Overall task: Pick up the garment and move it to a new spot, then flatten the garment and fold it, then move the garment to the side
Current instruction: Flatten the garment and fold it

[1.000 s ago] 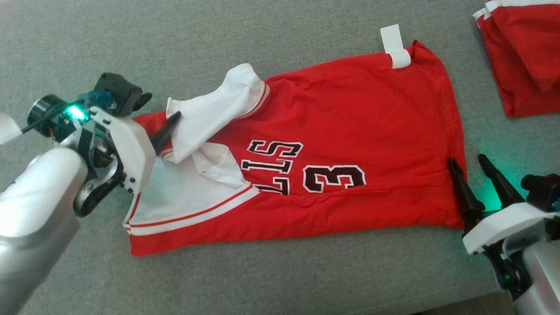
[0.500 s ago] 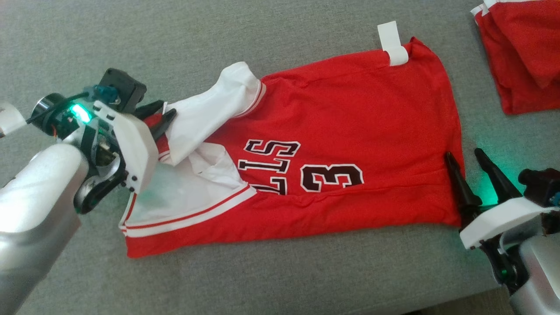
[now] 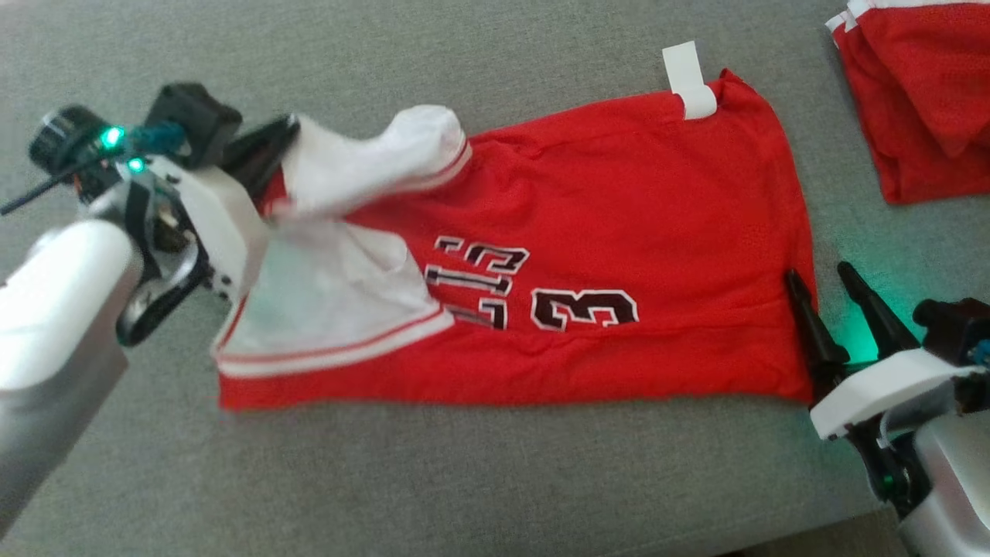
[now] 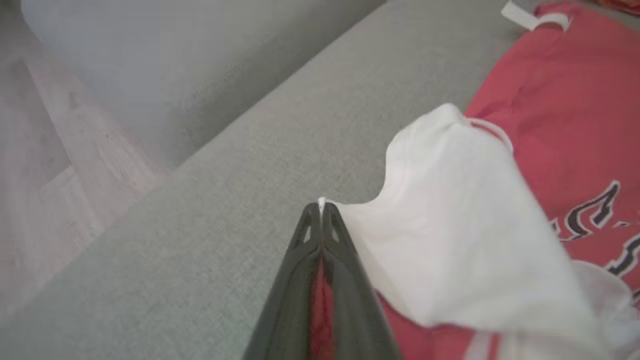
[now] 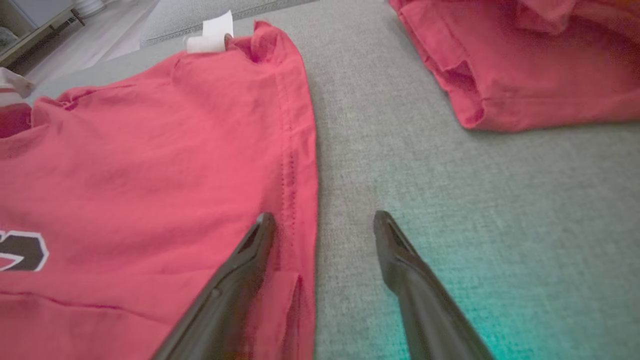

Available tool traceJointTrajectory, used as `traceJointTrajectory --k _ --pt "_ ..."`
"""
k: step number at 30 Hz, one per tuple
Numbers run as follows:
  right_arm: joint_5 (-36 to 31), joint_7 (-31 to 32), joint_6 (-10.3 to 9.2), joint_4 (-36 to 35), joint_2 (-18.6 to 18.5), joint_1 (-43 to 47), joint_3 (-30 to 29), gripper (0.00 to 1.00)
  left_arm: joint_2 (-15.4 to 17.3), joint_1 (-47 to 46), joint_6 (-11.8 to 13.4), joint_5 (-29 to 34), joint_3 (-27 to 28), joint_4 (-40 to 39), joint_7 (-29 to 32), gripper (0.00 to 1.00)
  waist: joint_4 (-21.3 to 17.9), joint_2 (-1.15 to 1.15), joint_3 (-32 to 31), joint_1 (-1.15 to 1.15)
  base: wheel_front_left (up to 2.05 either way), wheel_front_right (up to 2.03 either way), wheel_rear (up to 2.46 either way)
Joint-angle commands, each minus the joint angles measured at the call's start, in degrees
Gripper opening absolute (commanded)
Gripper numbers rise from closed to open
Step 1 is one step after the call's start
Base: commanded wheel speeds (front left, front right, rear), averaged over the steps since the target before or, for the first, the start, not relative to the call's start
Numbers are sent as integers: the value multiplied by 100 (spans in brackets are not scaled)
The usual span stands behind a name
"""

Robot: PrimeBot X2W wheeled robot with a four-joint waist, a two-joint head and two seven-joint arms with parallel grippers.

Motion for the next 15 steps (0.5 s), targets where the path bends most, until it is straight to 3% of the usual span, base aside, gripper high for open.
traceJointTrajectory --k 1,5,15 --pt "5 2 -5 -152 -177 -126 91 100 201 -394 73 77 363 -116 -119 0 10 0 -12 0 0 0 0" --pt "-11 171 -5 -339 -294 -450 190 100 118 -612 93 198 442 7 -462 0 50 0 -46 0 0 0 0" --pt "-34 580 -5 -417 -419 -1275 638 100 -52 -757 -14 45 149 181 -569 0 184 0 -20 0 0 0 0"
